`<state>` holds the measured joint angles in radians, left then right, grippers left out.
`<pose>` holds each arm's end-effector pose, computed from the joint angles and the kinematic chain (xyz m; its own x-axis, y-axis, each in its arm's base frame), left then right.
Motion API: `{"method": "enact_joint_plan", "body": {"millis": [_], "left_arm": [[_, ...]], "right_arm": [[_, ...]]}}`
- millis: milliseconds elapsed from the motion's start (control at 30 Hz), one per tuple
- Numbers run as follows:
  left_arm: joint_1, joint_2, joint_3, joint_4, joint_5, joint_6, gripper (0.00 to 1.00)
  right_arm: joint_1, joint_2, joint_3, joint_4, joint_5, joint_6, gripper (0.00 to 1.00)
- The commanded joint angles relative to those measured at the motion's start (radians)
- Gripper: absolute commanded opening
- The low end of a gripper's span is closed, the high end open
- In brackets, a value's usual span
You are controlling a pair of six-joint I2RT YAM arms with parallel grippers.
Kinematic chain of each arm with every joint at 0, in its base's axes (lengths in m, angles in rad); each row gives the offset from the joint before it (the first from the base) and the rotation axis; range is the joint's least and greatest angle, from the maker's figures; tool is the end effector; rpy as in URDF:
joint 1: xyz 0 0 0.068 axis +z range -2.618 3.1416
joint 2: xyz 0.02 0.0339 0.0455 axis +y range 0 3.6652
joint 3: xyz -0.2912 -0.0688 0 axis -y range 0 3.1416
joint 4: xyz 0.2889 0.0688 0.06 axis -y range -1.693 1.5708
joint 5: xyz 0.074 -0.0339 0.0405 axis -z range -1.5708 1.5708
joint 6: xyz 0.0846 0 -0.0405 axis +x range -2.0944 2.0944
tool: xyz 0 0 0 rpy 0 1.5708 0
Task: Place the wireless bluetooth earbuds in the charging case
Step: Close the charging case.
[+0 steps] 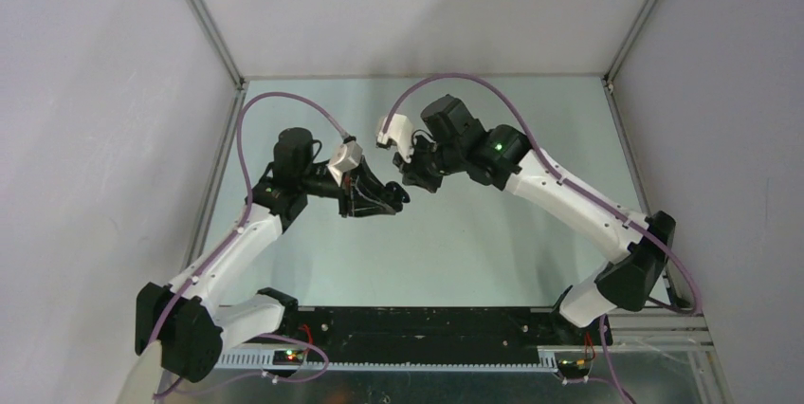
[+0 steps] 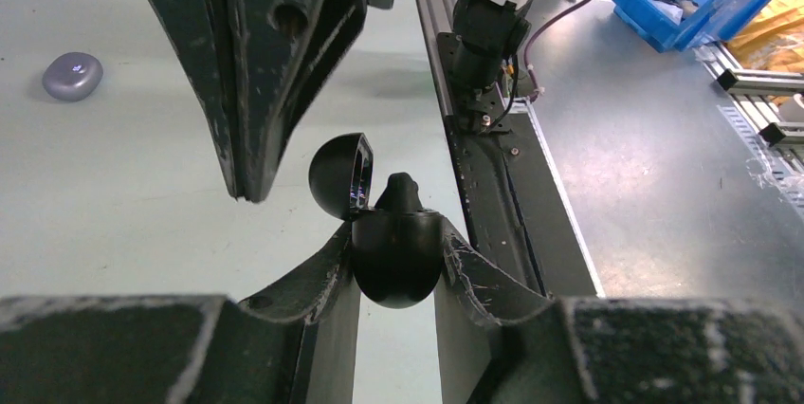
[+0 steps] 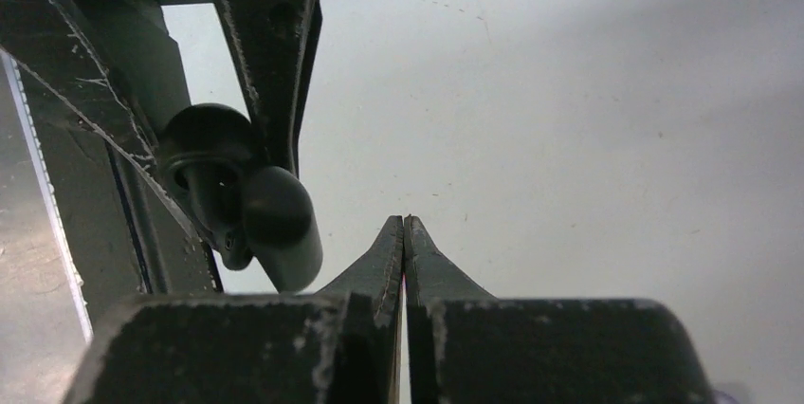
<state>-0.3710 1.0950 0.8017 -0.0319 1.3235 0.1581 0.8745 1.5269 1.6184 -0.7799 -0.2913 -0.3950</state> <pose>0.2221 -0.1744 0.3160 -0.1453 0.0979 -0.9845 0.9801 -0.1219 -0.1567 0.2438 0.3295 0.3921 -0.0386 -0.6208 -0.7830 -0.9664 0.2224 -0.1288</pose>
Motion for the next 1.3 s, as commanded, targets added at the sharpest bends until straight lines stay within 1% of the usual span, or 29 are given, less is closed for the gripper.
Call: {"method": "enact_joint_plan", "body": {"millis": [0,133,300,333,600,733,867,900,967,1000,1033,1067,1100,1133,1200,1267], "left_arm": [[-0.004,0.003,0.028,0.019,0.036,0.004,0.03],[-0.004,0.0,0.028,0.016,0.008,0.003,0.05],[-0.003,0.003,0.028,0.018,-0.022,-0.001,0.18],[-0.003,0.004,0.028,0.018,-0.027,-0.003,0.18],[-0.004,0.008,0.03,0.019,-0.045,-0.007,0.2],[-0.004,0.011,0.03,0.026,-0.087,-0.026,0.26],[-0.004,0.016,0.027,0.077,-0.144,-0.072,0.26],[-0.004,0.018,0.027,0.091,-0.174,-0.095,0.26],[-0.003,0.021,0.027,0.114,-0.227,-0.138,0.22],[-0.004,0.025,0.028,0.126,-0.25,-0.144,0.18],[-0.004,0.029,0.028,0.132,-0.287,-0.185,0.15],[-0.004,0.038,0.03,0.139,-0.308,-0.2,0.13],[-0.004,0.041,0.033,0.142,-0.351,-0.226,0.11],[-0.003,0.048,0.038,0.143,-0.396,-0.248,0.1],[-0.003,0.056,0.045,0.137,-0.463,-0.272,0.1],[-0.004,0.06,0.048,0.138,-0.501,-0.28,0.09]], "right_arm": [[0.02,-0.011,0.011,0.045,-0.013,0.015,0.01],[0.021,-0.03,0.027,-0.004,-0.124,-0.012,0.01],[0.021,-0.042,0.054,-0.077,-0.243,-0.044,0.01],[0.021,-0.044,0.058,-0.083,-0.267,-0.047,0.01],[0.027,-0.04,0.073,-0.12,-0.34,-0.06,0.01],[0.033,-0.029,0.08,-0.115,-0.35,-0.041,0.01],[0.057,-0.016,0.082,-0.094,-0.29,-0.02,0.01],[0.073,-0.011,0.081,-0.086,-0.245,-0.013,0.01],[0.097,0.004,0.083,-0.063,-0.173,0.01,0.01],[0.117,0.016,0.085,-0.057,-0.114,0.016,0.01],[0.127,0.022,0.089,-0.046,-0.083,0.024,0.01],[0.149,0.036,0.089,-0.042,-0.018,0.029,0.0],[0.159,0.043,0.089,-0.032,0.013,0.036,0.0],[0.18,0.055,0.09,-0.026,0.074,0.04,0.0],[0.207,0.073,0.092,-0.016,0.138,0.051,0.0],[0.228,0.088,0.1,-0.016,0.155,0.06,0.0]]}}
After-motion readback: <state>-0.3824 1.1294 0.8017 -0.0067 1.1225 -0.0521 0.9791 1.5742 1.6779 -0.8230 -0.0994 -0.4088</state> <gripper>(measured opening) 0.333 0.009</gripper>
